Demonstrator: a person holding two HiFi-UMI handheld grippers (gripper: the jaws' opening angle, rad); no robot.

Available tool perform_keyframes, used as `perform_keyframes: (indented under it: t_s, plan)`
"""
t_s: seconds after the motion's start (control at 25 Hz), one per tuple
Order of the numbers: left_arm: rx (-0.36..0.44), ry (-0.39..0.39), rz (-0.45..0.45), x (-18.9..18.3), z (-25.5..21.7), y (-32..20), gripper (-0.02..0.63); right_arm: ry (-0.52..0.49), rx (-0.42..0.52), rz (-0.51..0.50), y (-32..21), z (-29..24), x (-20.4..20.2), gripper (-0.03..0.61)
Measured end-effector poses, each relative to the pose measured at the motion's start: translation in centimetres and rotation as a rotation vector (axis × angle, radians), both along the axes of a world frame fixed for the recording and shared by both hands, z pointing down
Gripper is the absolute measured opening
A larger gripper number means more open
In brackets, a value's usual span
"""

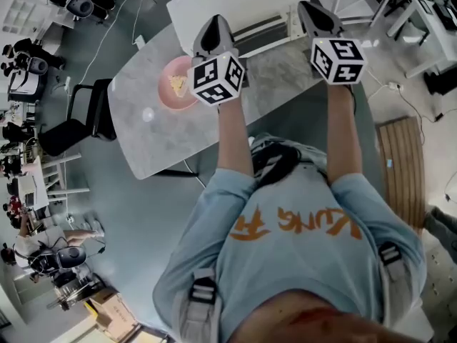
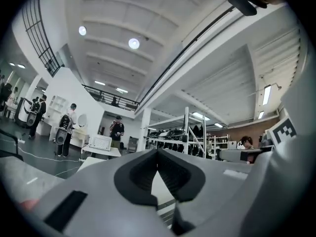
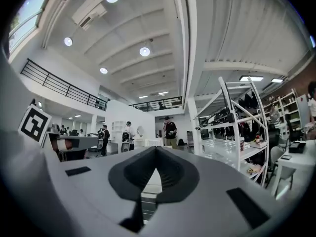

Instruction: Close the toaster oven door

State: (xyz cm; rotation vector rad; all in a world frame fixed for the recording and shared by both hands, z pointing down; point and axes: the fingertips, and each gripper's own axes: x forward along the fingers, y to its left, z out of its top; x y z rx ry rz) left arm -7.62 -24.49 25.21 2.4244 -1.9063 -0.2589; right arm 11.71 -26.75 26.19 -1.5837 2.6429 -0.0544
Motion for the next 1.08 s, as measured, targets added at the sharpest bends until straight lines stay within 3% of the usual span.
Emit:
perform_keyframes:
  t_s: [0.32,0.76,1.08]
  plan:
    - [-0.016,-0.069,0.015,1.7,0.3,-0.6,0.002,0.011,0.017,0.056,0.4,-0.2,1.2,-0.004]
    - [-0.008,-0.082,0.035,3.5,0.8,-1.1,0.002,-0.003,0.032,0.070,0.3,-0.5,3.0,-0.003]
    - [-0.004,-0.076,0.002,2.2,0.8,-1.2,0.002,-0.002,0.040,0.064,0.2,-0.7,2.9,-0.003]
